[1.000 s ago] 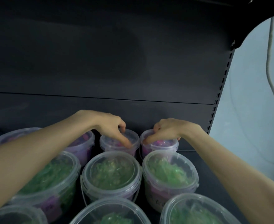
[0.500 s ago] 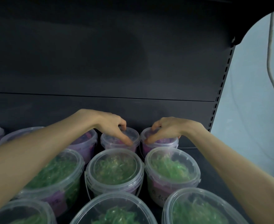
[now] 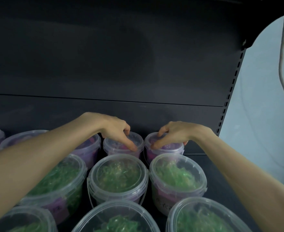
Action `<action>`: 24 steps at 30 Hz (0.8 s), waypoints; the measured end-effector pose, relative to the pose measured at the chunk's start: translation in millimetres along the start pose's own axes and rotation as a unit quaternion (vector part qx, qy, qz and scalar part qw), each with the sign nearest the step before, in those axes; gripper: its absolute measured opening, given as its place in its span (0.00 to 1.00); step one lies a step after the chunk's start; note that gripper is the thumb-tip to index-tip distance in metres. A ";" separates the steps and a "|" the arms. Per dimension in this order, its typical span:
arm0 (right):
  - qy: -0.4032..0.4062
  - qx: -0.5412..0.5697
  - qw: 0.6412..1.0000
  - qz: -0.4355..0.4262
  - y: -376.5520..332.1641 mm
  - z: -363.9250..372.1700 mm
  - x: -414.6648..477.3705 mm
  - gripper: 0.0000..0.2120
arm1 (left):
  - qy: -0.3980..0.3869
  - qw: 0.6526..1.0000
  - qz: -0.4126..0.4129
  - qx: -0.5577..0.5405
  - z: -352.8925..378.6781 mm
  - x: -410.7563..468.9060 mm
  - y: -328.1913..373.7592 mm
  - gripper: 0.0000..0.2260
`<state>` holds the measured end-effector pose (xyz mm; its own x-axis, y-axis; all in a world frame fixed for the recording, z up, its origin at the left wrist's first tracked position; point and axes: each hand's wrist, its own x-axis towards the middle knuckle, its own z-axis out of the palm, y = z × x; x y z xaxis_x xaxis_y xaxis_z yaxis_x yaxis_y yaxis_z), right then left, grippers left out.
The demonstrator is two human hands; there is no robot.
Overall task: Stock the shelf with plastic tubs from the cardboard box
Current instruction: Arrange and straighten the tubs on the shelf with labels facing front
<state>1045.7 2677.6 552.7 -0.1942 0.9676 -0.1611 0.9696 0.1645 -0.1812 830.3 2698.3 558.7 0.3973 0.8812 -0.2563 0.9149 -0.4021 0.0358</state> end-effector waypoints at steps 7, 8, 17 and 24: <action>-0.044 -0.044 0.998 -0.001 -9.5 -8.8 -0.5 0.34 | -0.001 1.000 -0.007 0.012 -2.1 0.6 3.4 0.35; -0.049 -0.047 0.998 -0.003 -10.0 -10.2 -0.2 0.33 | -0.001 1.000 -0.008 0.015 -1.7 1.1 3.0 0.35; 0.006 -0.057 0.998 0.030 -7.6 -2.7 13.6 0.36 | 0.000 1.000 -0.007 0.010 -1.2 7.3 -2.0 0.36; -0.020 -0.074 0.997 0.020 -3.9 -2.8 8.1 0.35 | -0.009 1.000 0.004 0.012 -4.0 3.8 -5.0 0.39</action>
<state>1040.7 2685.3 554.8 -0.1588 0.9660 -0.2040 0.9873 0.1560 -0.0301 827.5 2704.7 561.5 0.4024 0.8739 -0.2726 0.9099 -0.4145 0.0143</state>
